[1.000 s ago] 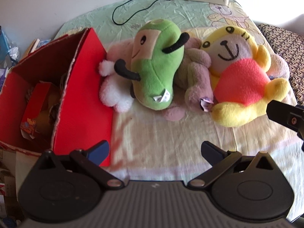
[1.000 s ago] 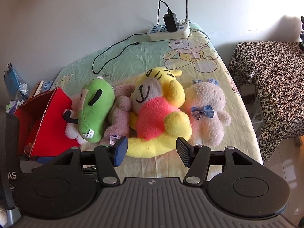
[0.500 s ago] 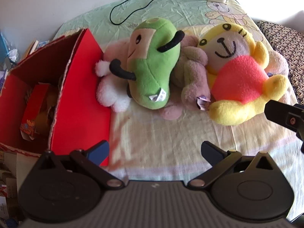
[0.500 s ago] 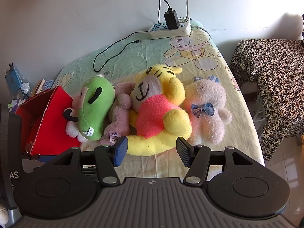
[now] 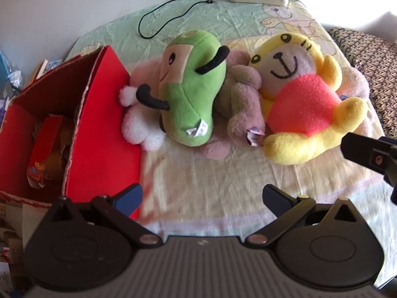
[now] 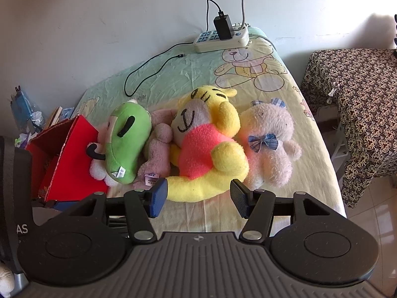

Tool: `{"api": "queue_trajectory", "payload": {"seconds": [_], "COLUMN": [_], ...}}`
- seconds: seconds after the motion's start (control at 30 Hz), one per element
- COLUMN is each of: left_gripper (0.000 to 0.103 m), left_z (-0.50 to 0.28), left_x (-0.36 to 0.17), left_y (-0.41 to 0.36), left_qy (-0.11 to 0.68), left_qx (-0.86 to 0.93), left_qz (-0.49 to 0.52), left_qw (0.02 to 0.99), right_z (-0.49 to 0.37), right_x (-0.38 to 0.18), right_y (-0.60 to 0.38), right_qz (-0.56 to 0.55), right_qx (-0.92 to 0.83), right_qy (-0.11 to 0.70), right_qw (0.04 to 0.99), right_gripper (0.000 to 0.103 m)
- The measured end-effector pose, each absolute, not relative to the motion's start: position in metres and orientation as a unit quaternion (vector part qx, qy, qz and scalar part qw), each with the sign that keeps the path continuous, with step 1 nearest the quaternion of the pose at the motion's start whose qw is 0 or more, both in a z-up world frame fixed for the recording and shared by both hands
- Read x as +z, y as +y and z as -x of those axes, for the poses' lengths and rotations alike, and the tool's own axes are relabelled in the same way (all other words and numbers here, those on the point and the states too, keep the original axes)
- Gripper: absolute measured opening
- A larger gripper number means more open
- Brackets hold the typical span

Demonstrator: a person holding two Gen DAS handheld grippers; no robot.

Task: Organize objects
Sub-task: 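Move the right gripper toward the yellow tiger plush in the red shirt, then close the right gripper on the yellow tiger plush and lift it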

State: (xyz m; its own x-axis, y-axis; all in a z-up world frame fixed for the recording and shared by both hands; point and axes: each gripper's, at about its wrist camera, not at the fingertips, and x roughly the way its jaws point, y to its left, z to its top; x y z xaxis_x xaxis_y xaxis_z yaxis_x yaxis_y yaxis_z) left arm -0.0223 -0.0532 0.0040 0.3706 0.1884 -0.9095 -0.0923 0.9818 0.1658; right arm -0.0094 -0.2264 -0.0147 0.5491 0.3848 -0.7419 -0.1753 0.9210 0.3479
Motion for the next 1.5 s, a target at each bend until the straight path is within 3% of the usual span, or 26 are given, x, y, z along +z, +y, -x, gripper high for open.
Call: {"api": "queue_trajectory", "payload": {"seconds": [0.17,0.43,0.6,0.8,1.17,1.5], "left_gripper": [0.102,0.101,0.092,0.094,0.088,0.090], "left_z": [0.022,0.012,-0.003,-0.024,-0.046,-0.075], "left_x": [0.016,0.031,0.027,0.018,0.006,-0.024], "left_y": [-0.051,-0.066,-0.073,-0.084,-0.088,-0.085], "left_qy": [0.529,0.489,0.501,0.508,0.509,0.535], "left_qx": [0.055,-0.024,-0.077,-0.071,-0.148,-0.174], "left_qz": [-0.028,0.000,0.043,0.030,0.103,0.143], "left_qw": [0.846,0.872,0.861,0.858,0.842,0.814], "right_z": [0.009,-0.001,-0.014,-0.033,-0.067,-0.091], "right_x": [-0.010,-0.010,-0.014,-0.026,-0.059,-0.077], "right_y": [-0.235,-0.256,-0.264,-0.275,-0.278,-0.269], "right_qz": [-0.132,-0.169,-0.184,-0.218,-0.267,-0.276], "right_qx": [0.172,0.177,0.178,0.179,0.213,0.242], "right_qy": [0.430,0.415,0.409,0.419,0.461,0.483], "right_qw": [0.876,0.876,0.876,0.863,0.819,0.795], "right_gripper": [0.059,0.043,0.040,0.040,0.040,0.041]}}
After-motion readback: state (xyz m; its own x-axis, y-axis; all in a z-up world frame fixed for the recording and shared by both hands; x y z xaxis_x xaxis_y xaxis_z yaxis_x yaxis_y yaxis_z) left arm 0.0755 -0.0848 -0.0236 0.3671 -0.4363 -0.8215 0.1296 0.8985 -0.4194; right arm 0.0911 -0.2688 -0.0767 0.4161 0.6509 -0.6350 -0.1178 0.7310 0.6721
